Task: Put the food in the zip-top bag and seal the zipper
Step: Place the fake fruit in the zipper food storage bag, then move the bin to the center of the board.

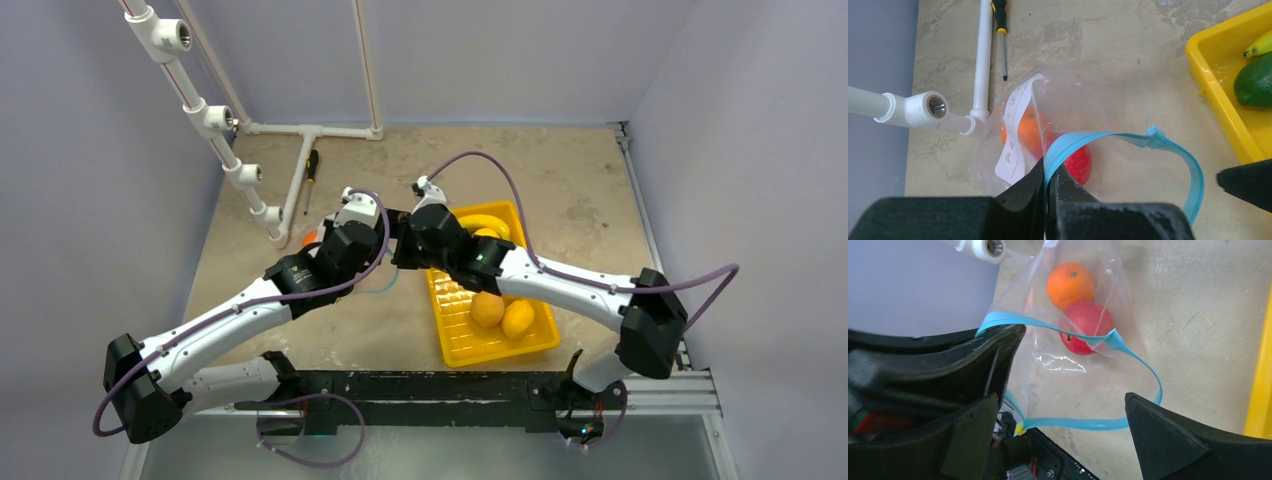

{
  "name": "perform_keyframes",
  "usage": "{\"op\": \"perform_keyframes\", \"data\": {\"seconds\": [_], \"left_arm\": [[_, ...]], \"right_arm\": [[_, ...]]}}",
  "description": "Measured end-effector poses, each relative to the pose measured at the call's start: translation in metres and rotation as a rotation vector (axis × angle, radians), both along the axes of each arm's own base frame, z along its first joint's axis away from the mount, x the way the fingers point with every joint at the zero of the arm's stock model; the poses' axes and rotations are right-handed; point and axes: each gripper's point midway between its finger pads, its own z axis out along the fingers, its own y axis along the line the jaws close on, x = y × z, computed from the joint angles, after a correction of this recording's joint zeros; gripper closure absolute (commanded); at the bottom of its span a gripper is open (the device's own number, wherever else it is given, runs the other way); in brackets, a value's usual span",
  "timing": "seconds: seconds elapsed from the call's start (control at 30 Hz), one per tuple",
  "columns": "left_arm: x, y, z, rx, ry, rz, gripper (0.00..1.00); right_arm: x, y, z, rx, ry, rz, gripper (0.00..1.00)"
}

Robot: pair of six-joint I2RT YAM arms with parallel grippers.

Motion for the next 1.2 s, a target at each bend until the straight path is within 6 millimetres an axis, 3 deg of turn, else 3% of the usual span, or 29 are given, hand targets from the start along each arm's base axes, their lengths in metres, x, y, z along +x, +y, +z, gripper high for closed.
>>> {"op": "perform_keyframes", "data": {"seconds": [0.2,0.3,0.63,0.97,1.2], "left_arm": [[0.0,0.0,0.0,0.0,0.0,0.0,1.0],[0.0,0.0,0.0,0.0,0.0,0.0,1.0],[0.0,0.0,-0.001,0.002,0.001,0.0,1.0],[0.001,-0.001,-0.002,0.005,0.004,0.0,1.0],[0.001,-0.001,-0.002,0.005,0.004,0.0,1.0]], "right_arm": [[-0.006,-0.026,0.027,0.006,-0.029,-0.045,0.02],[-0.009,-0.039,0.026,-0.019,-0.024,-0.065,0.04],[-0.029,-0.087,-0.04,-0.243,0.093,-0.114,0.12],[-0.031,-0.102,-0.104,-0.466,0.165,-0.117,0.26],[-0.033,-0.108,-0.123,-0.54,0.183,-0.104,0.38]]}}
